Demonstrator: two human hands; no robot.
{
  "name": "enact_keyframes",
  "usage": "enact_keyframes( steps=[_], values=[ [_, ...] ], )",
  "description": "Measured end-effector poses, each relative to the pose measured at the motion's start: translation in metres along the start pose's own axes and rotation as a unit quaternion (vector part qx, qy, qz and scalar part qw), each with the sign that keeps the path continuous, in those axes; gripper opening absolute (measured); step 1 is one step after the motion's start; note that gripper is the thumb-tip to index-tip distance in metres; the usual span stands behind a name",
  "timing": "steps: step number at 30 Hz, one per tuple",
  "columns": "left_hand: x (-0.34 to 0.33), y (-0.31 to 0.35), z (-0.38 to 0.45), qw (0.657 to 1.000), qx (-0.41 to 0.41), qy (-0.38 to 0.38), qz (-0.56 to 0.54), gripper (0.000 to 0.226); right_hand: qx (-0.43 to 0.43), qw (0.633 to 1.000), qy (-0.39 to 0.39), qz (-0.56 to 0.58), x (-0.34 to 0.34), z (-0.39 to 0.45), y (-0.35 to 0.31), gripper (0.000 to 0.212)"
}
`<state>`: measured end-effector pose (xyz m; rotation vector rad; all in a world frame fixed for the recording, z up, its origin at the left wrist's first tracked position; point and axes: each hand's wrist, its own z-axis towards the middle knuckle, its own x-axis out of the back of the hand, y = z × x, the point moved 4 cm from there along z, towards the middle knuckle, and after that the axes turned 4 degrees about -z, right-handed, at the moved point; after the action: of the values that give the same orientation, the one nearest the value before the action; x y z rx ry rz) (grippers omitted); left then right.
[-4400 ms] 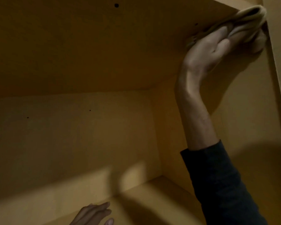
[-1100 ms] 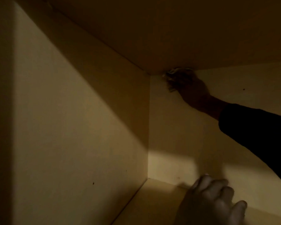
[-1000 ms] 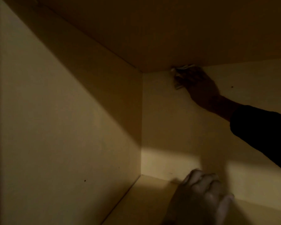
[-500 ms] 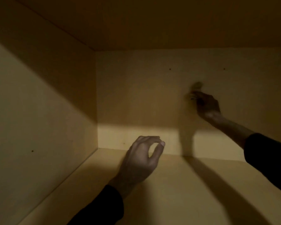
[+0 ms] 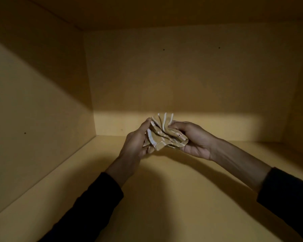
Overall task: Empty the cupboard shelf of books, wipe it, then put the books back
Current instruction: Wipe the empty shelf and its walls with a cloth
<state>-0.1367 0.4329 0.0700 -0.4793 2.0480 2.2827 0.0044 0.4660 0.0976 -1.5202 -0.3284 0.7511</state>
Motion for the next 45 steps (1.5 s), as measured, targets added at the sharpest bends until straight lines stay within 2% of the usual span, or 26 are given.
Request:
enact_keyframes(
  steps=[4, 8, 12, 15, 16, 18, 19, 25, 29, 34, 38, 42, 45],
  values=[
    [-0.004, -0.006, -0.016, 1.000, 0.001, 0.030, -0.005, 0.028, -0.032, 0.998, 0.058, -0.010, 0.007, -0.019, 0.009, 0.028],
    [-0.013, -0.010, -0.039, 0.998, -0.005, 0.062, 0.008, 0.018, -0.061, 0.995, 0.037, -0.064, 0.013, -0.045, 0.006, 0.060],
    [-0.021, -0.013, -0.054, 0.996, -0.008, 0.080, 0.046, 0.013, -0.029, 0.971, 0.067, -0.227, 0.022, -0.062, 0.005, 0.033],
    [-0.027, -0.013, -0.069, 0.996, -0.008, 0.072, 0.059, 0.009, -0.012, 0.951, 0.126, -0.282, 0.031, -0.072, 0.009, 0.021],
    [-0.028, -0.014, -0.074, 0.996, -0.011, 0.065, 0.058, 0.013, -0.006, 0.949, 0.136, -0.286, 0.031, -0.077, 0.009, 0.019],
    [-0.029, -0.015, -0.083, 0.997, -0.010, 0.059, 0.043, 0.038, 0.006, 0.948, 0.145, -0.284, 0.030, -0.087, 0.006, 0.017],
    [-0.030, -0.015, -0.085, 0.998, -0.008, 0.054, 0.035, 0.040, 0.011, 0.948, 0.150, -0.280, 0.029, -0.092, 0.005, 0.017],
    [-0.039, -0.018, -0.110, 1.000, -0.002, 0.010, 0.007, 0.011, 0.051, 0.941, 0.218, -0.253, 0.018, -0.121, 0.007, 0.025],
    [-0.042, -0.020, -0.137, 0.999, -0.010, -0.033, 0.002, 0.032, 0.038, 0.931, 0.271, -0.243, 0.006, -0.143, 0.022, 0.029],
    [-0.031, -0.013, -0.169, 0.997, -0.048, -0.036, 0.051, 0.026, 0.044, 0.933, 0.283, -0.216, -0.020, -0.177, 0.036, 0.022],
    [-0.021, -0.019, -0.203, 0.997, -0.035, -0.047, 0.047, 0.027, 0.048, 0.939, 0.288, -0.181, -0.039, -0.209, 0.052, 0.032],
    [-0.015, -0.030, -0.233, 0.998, -0.026, -0.049, 0.013, 0.027, 0.042, 0.938, 0.290, -0.186, -0.056, -0.238, 0.065, 0.011],
    [-0.013, -0.039, -0.252, 0.999, -0.012, -0.034, 0.017, 0.029, 0.040, 0.936, 0.295, -0.189, -0.063, -0.260, 0.072, 0.018]
  ],
)
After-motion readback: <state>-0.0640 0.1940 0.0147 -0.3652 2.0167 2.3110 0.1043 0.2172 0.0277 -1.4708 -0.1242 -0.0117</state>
